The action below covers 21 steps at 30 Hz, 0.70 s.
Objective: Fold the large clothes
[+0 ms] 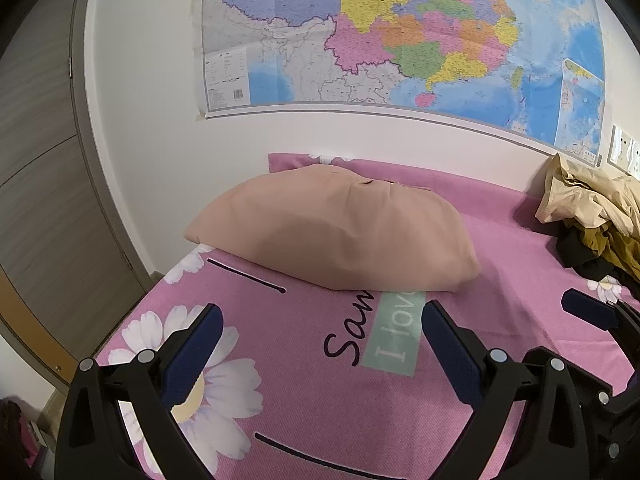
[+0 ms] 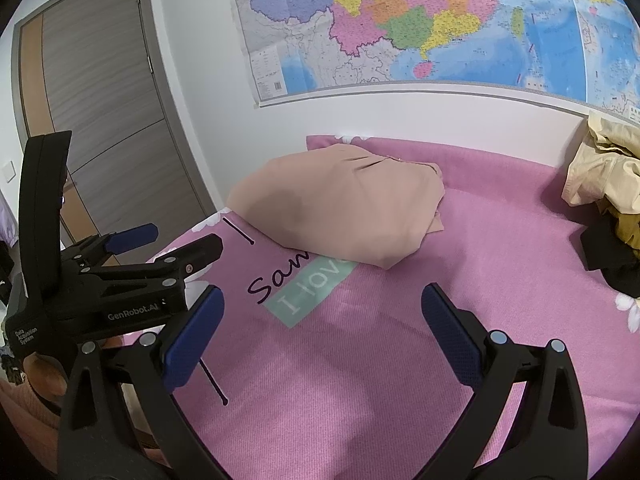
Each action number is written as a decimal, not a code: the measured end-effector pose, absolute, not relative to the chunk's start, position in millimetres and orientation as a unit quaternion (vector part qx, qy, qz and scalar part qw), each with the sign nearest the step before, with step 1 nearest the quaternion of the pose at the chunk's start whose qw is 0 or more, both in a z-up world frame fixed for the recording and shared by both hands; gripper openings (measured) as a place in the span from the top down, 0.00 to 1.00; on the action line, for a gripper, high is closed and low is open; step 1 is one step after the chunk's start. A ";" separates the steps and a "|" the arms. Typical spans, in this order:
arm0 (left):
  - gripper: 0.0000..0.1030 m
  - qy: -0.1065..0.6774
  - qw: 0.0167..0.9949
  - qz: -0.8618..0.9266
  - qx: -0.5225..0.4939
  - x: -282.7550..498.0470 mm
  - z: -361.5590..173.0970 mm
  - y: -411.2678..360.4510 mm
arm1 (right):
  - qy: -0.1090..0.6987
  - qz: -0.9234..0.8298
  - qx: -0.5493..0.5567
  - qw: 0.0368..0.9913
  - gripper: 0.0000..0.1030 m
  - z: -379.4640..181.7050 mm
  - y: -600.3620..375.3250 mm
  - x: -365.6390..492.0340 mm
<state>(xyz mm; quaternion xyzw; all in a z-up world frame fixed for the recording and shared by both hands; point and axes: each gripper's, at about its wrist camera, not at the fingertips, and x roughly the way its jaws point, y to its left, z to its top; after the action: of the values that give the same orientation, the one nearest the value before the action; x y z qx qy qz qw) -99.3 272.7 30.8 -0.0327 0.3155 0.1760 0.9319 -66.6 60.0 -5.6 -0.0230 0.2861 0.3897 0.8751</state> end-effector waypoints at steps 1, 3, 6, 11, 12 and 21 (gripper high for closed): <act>0.07 0.316 0.932 0.176 -0.033 -99.3 30.4 272.9 | 0.286 0.390 -0.023 0.875 0.06 -5.7 60.2 -66.8; 0.07 0.316 0.932 0.175 -0.032 -99.5 30.0 272.8 | 0.285 0.391 -0.022 0.875 0.06 -6.0 59.3 -66.3; 0.07 0.317 0.932 0.175 -0.033 -99.5 29.7 271.4 | 0.287 0.390 -0.021 0.875 0.06 -6.9 58.9 -65.3; 0.07 0.316 0.932 0.176 -0.033 -99.5 28.8 268.5 | 0.285 0.389 -0.020 0.876 0.06 -6.0 57.3 -65.7; 0.07 0.316 0.932 0.175 -0.033 -99.5 28.6 267.6 | 0.285 0.391 -0.020 0.875 0.06 -6.2 57.1 -65.7; 0.07 0.316 0.933 0.171 -0.031 -98.7 27.7 263.2 | 0.287 0.391 -0.018 0.874 0.06 -6.8 55.7 -65.9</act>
<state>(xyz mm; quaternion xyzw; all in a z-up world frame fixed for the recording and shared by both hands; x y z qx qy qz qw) -98.7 263.2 27.7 -0.0307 0.3163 0.1709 0.9326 -65.9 55.7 -6.8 -0.0177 0.2866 0.3911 0.8744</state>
